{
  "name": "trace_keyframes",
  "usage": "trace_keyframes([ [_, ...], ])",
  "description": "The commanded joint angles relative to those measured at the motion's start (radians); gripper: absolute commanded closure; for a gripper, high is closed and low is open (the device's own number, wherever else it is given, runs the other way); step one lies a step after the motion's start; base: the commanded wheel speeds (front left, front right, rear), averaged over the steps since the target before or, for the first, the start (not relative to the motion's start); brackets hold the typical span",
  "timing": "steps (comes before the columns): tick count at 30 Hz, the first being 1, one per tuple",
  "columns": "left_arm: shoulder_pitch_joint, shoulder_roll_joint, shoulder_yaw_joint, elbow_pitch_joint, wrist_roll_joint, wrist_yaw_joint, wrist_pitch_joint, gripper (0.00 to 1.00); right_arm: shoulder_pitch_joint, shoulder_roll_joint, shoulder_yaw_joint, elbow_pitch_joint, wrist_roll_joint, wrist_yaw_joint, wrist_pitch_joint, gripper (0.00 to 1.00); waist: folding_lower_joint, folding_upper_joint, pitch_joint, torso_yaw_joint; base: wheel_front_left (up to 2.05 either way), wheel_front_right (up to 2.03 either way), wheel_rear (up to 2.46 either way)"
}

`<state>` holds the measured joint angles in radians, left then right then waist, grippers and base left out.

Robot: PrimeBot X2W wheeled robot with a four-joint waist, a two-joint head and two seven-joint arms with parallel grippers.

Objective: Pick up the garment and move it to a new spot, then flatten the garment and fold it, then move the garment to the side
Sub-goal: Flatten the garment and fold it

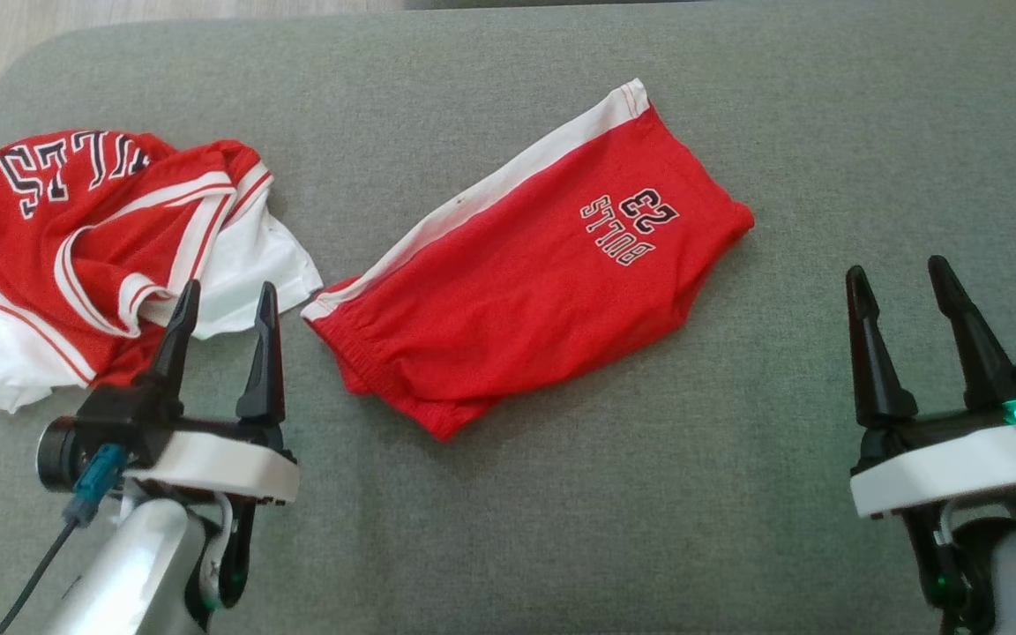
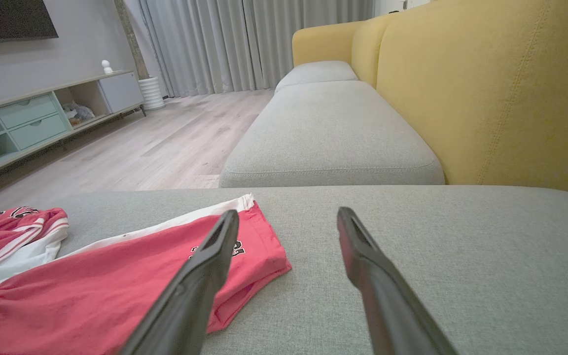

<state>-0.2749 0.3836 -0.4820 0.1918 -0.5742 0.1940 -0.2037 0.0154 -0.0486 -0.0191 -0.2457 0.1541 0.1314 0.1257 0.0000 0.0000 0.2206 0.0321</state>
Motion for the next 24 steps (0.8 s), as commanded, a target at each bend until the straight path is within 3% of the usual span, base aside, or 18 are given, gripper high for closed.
trace_keyframes([
  [1,-0.022,0.029,0.044,-0.021,-0.006,0.002,-0.010,0.00,-0.003,-0.004,0.015,-0.043,-0.003,-0.001,0.007,0.00,0.0000,0.0000,0.000,0.001,0.00,0.00,0.00],
  [10,-0.054,0.012,0.037,-0.025,0.005,-0.016,-0.032,0.00,-0.047,-0.004,-0.013,-0.003,-0.022,-0.001,0.050,0.00,0.0000,0.0000,0.021,0.040,0.00,0.00,0.00],
  [24,-0.179,-0.116,0.036,-0.049,0.089,-0.092,-0.057,0.00,-0.375,-0.126,-0.013,0.560,0.043,-0.001,0.043,0.00,0.0000,0.0000,0.100,0.210,0.00,0.00,0.00],
])
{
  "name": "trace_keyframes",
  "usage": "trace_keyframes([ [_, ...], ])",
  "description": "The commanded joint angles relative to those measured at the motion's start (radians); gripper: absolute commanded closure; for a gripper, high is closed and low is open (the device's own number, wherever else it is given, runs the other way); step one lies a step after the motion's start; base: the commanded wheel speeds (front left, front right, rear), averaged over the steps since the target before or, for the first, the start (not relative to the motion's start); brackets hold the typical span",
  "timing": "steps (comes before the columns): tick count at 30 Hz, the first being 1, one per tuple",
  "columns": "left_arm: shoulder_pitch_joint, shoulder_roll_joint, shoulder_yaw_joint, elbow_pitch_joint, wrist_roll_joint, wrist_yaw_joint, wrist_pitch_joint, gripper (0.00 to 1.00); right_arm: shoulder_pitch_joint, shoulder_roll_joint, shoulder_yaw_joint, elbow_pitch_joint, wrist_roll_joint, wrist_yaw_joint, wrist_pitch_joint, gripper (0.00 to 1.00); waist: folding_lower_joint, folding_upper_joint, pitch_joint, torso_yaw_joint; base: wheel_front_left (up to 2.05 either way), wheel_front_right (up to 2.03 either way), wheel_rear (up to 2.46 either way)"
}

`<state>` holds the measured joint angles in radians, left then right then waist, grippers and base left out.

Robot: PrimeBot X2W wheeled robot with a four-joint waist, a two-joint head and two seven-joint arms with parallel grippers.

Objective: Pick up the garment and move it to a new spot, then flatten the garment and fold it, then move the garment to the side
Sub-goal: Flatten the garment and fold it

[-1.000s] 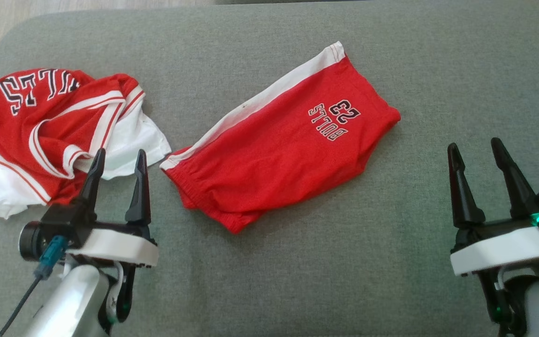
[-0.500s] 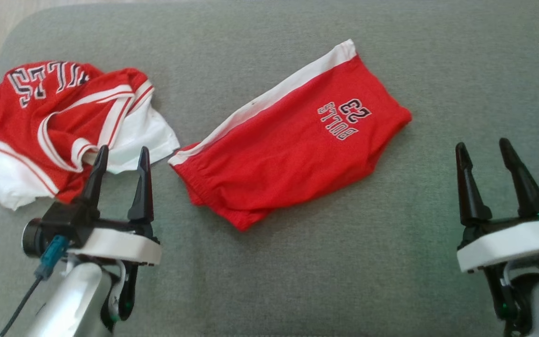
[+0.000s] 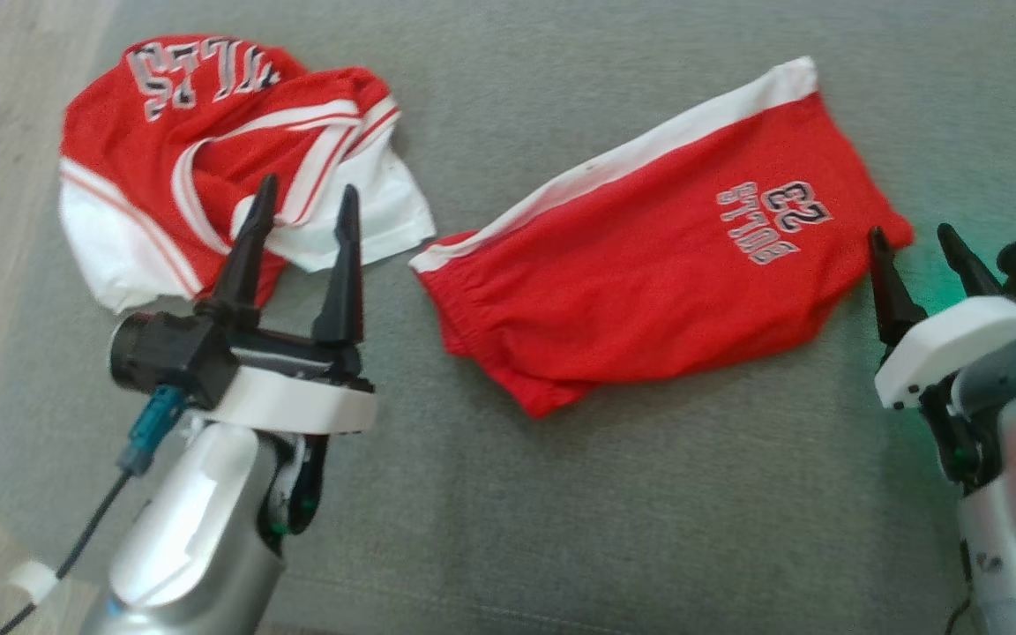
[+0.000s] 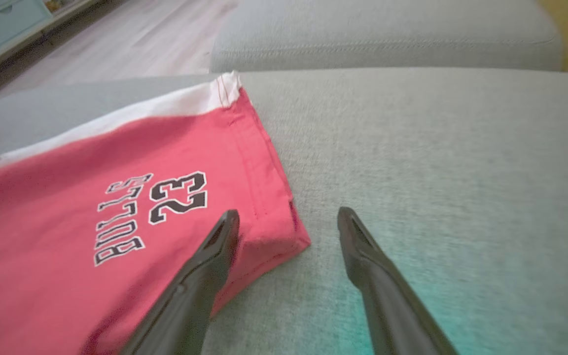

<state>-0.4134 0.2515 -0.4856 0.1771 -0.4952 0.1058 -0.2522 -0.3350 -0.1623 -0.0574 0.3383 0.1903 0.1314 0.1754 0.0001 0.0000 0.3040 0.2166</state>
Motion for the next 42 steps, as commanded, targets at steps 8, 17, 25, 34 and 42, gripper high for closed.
trace_keyframes([
  [8,-0.005,-0.050,0.098,-0.061,0.092,-0.050,-0.009,0.00,-0.114,-0.054,0.079,0.188,0.031,-0.001,0.144,0.00,-0.0001,0.0000,0.011,0.056,0.00,0.00,0.00],
  [17,0.053,-0.082,0.161,-0.025,0.130,-0.093,-0.009,0.00,-0.075,-0.032,0.074,0.137,0.071,-0.001,0.189,1.00,-0.0001,0.0000,-0.031,0.022,0.00,0.00,0.00],
  [25,0.125,-0.077,0.207,-0.012,0.138,-0.096,-0.009,0.00,0.096,0.026,-0.040,-0.029,0.073,-0.001,0.137,1.00,-0.0001,0.0000,-0.078,-0.058,0.00,0.00,0.00],
  [34,0.193,-0.065,0.230,-0.016,0.127,-0.086,-0.007,0.00,0.316,0.096,-0.227,-0.181,0.073,-0.001,0.142,1.00,-0.0001,0.0000,-0.110,-0.129,0.00,0.00,0.00],
  [42,0.195,-0.061,0.225,-0.017,0.119,-0.084,0.001,0.00,0.286,0.108,-0.166,-0.286,0.052,-0.001,0.125,1.00,-0.0001,0.0000,-0.115,-0.137,0.00,0.00,0.00],
])
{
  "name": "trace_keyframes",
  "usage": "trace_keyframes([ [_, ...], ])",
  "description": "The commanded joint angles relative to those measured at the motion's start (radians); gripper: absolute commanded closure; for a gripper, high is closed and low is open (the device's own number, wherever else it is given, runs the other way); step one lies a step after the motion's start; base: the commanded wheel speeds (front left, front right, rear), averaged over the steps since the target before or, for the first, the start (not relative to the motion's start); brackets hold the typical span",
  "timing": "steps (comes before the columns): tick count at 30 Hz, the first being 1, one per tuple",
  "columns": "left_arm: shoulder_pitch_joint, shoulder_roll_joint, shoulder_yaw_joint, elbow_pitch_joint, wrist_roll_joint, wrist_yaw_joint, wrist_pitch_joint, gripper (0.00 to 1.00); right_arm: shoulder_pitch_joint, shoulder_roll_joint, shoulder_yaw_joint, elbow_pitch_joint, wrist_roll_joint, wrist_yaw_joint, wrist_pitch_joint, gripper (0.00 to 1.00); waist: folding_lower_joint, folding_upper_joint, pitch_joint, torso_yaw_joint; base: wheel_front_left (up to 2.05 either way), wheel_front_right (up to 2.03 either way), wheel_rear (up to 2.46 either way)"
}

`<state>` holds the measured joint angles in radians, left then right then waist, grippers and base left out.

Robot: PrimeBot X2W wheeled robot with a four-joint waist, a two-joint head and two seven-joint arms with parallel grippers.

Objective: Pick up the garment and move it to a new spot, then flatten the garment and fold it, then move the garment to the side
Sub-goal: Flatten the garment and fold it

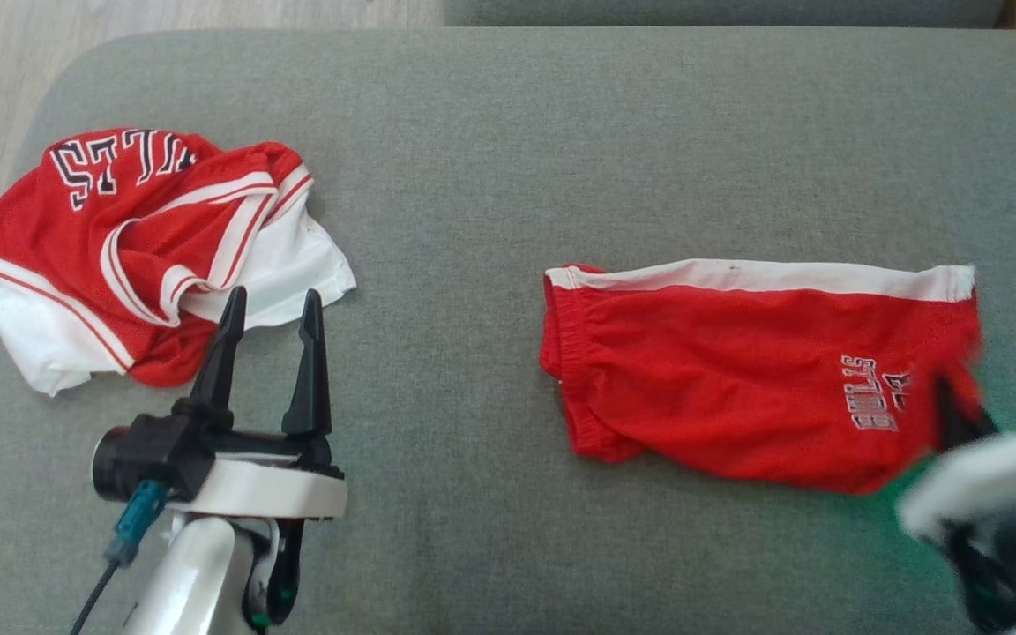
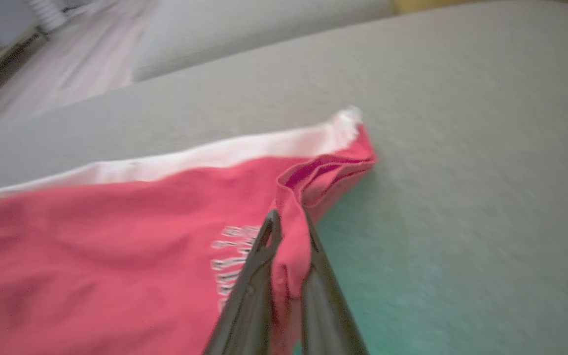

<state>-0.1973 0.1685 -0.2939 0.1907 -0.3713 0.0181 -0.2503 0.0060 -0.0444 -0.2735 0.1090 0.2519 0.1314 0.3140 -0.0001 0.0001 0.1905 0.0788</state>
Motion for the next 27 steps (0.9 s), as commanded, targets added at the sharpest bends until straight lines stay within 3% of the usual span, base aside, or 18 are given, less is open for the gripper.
trace_keyframes([
  [1,-0.023,0.022,0.031,-0.029,-0.005,0.004,0.000,0.00,-0.073,-0.010,0.093,-0.081,-0.014,-0.001,-0.016,1.00,0.0001,-0.0001,-0.004,0.002,0.00,0.00,0.00],
  [7,-0.026,0.020,0.015,-0.024,-0.004,0.003,0.005,0.00,-0.163,-0.008,0.459,-0.175,0.018,-0.001,-0.003,1.00,0.0001,-0.0001,-0.019,0.016,0.00,0.00,0.00],
  [14,-0.031,0.000,-0.006,-0.009,-0.012,-0.003,0.003,0.00,-0.101,-0.006,0.717,-0.028,0.125,-0.001,0.048,1.00,0.0001,-0.0001,-0.018,0.057,0.00,0.00,0.00],
  [15,-0.031,-0.002,-0.008,-0.007,-0.012,-0.003,0.003,0.00,-0.088,-0.006,0.726,-0.014,0.134,-0.001,0.045,0.55,0.0001,-0.0001,-0.018,0.059,0.00,0.00,0.00],
  [16,-0.031,-0.003,-0.009,-0.004,-0.012,-0.003,0.002,0.00,-0.079,-0.006,0.736,-0.004,0.140,-0.001,0.042,0.00,0.0001,-0.0001,-0.017,0.061,0.00,0.00,0.00],
  [21,-0.027,-0.005,-0.010,0.006,-0.014,-0.003,-0.001,0.00,-0.065,-0.006,0.737,-0.014,0.157,-0.001,-0.025,0.00,0.0001,-0.0001,-0.019,0.060,0.00,0.00,0.00],
  [27,-0.016,0.000,-0.009,0.016,-0.011,0.001,-0.004,0.00,-0.098,-0.022,0.732,-0.125,0.142,-0.001,-0.165,0.00,0.0001,-0.0001,-0.036,0.052,0.00,0.00,0.00],
])
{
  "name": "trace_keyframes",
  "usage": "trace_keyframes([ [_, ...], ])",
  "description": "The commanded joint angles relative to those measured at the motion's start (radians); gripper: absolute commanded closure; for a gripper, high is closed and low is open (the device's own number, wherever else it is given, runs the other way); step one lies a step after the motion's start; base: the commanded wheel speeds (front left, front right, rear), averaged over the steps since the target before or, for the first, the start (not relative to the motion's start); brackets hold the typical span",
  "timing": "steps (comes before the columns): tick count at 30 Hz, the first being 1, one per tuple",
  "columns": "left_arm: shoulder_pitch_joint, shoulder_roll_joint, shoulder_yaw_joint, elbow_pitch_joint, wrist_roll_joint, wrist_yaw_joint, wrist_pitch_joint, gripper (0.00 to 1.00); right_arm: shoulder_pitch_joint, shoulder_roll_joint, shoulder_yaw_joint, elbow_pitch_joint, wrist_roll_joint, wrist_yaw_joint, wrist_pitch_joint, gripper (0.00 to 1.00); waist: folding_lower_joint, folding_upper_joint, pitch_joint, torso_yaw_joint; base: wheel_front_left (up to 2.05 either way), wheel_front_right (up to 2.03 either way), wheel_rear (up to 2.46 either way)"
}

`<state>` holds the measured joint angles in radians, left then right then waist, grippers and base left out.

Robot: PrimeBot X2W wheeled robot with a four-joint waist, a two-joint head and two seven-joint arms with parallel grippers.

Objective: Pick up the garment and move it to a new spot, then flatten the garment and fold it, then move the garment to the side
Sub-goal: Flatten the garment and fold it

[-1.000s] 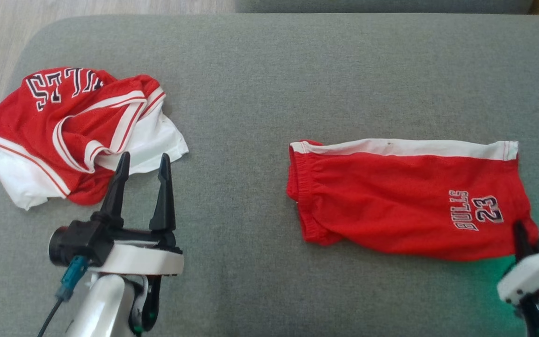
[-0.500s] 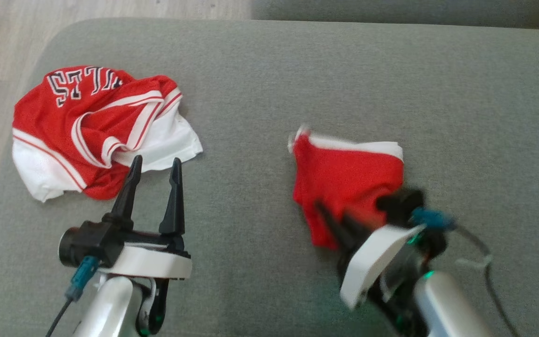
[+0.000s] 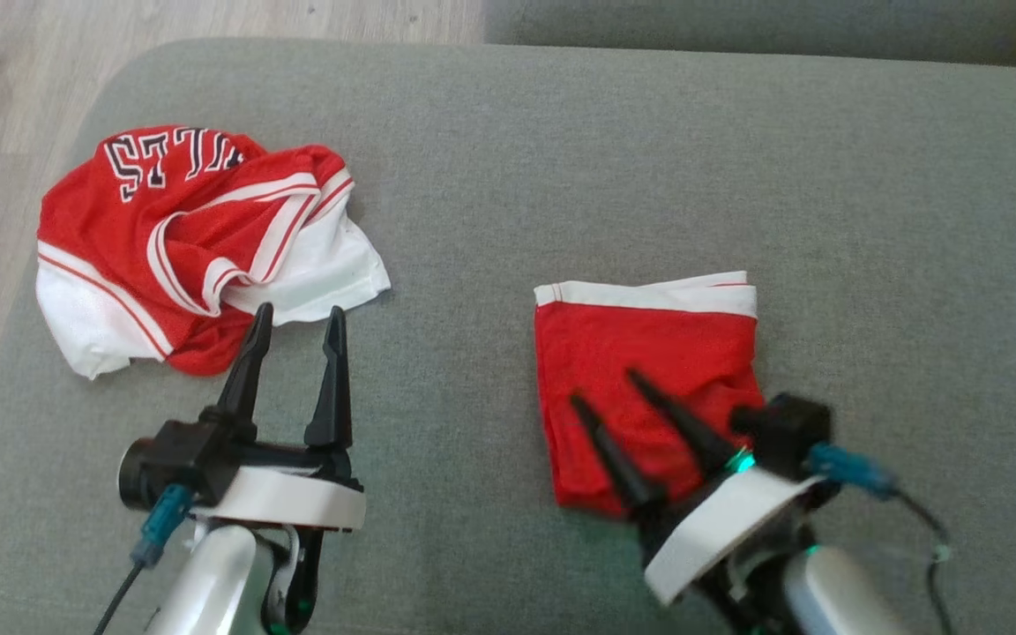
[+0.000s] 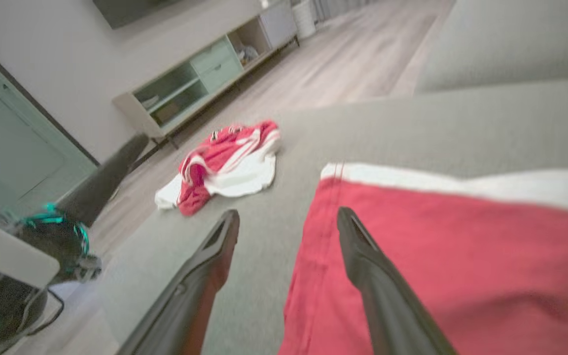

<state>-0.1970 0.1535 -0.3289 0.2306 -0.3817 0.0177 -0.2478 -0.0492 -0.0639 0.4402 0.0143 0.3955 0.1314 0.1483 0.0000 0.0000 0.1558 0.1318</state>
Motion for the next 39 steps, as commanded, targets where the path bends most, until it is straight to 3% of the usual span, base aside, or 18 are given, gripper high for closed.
trace_keyframes([
  [1,-0.014,0.018,0.026,-0.024,0.001,0.004,-0.006,0.00,-0.048,-0.007,0.003,-0.052,-0.013,-0.001,-0.023,0.00,0.0000,0.0000,-0.006,-0.003,0.00,0.00,0.00],
  [6,0.010,0.035,0.032,-0.031,0.008,0.026,-0.001,0.00,-0.051,-0.013,-0.187,-0.143,-0.112,-0.001,-0.106,0.00,0.0000,0.0000,-0.034,-0.019,0.00,0.00,0.00],
  [10,0.034,0.051,0.042,-0.053,0.008,0.046,0.017,0.00,-0.003,-0.010,-0.357,-0.187,-0.174,-0.001,-0.103,0.00,0.0000,0.0000,-0.053,-0.031,0.00,0.00,0.00],
  [14,0.062,0.068,0.052,-0.083,0.006,0.066,0.038,0.00,0.065,-0.008,-0.446,-0.220,-0.200,-0.001,-0.080,0.00,0.0000,0.0000,-0.070,-0.043,0.00,0.00,0.00],
  [27,0.210,0.114,0.043,-0.172,0.004,0.108,0.116,0.00,0.242,0.009,-0.433,-0.268,-0.177,-0.001,-0.024,0.00,0.0000,0.0000,-0.166,-0.087,0.00,0.00,0.00],
  [39,0.252,0.122,0.033,-0.197,-0.008,0.118,0.141,0.00,0.283,0.013,-0.421,-0.285,-0.172,-0.001,-0.004,0.00,0.0000,0.0000,-0.177,-0.091,0.00,0.00,0.00],
])
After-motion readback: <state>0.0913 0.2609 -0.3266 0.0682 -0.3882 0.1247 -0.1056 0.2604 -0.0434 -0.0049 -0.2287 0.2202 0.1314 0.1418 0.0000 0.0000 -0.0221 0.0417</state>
